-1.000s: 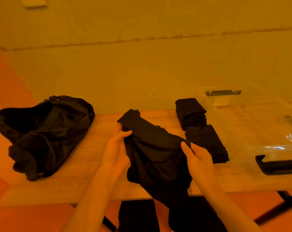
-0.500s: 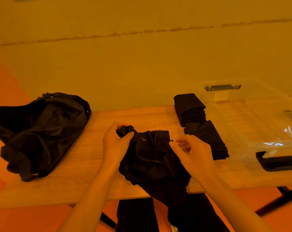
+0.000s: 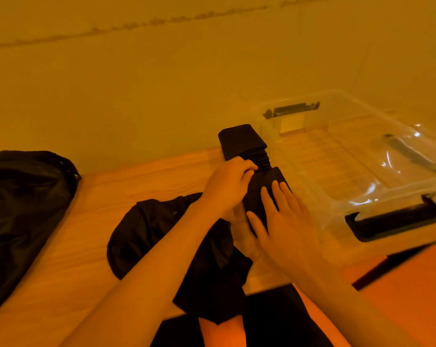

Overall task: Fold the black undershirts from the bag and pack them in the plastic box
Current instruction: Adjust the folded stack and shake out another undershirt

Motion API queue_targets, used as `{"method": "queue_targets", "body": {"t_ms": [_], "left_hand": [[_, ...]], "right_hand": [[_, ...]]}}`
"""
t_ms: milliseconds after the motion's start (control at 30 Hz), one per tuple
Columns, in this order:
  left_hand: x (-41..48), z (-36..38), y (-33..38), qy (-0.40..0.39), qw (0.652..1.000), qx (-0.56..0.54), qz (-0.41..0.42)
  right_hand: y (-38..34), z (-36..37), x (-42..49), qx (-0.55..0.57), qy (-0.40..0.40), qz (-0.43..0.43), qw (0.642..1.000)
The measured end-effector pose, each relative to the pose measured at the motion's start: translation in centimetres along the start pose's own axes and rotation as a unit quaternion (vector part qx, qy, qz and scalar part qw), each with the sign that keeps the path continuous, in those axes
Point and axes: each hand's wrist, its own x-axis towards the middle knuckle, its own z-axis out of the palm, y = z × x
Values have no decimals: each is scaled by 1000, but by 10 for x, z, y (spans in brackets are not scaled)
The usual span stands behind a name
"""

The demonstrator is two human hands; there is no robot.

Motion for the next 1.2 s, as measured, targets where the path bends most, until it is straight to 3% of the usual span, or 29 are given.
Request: {"method": "queue_targets", "body": {"t_ms": [267, 500, 567, 667, 767, 1033, 1200], "left_hand": [[31, 18, -6, -18, 998, 51, 27], [37, 28, -3, 20, 997, 80, 7], [35, 28, 0, 49, 990, 127, 48], [28, 27, 0, 118, 957, 166, 205], [24, 28, -7, 87, 921, 201, 321], [20, 34, -20, -88, 935, 239, 246], [15, 16, -10, -71, 960, 168, 211]], "right_hand": [[3, -2, -9, -2, -5, -4, 1000], [3, -5, -10, 5, -23, 8, 1000], [6, -6, -12, 8, -22, 2, 1000], [9, -8, -16, 19, -14, -5, 1000], [14, -7, -21, 26, -12, -17, 999], [20, -3, -37, 30, -5, -33, 999], [19, -10, -40, 32, -3, -29, 999]]}}
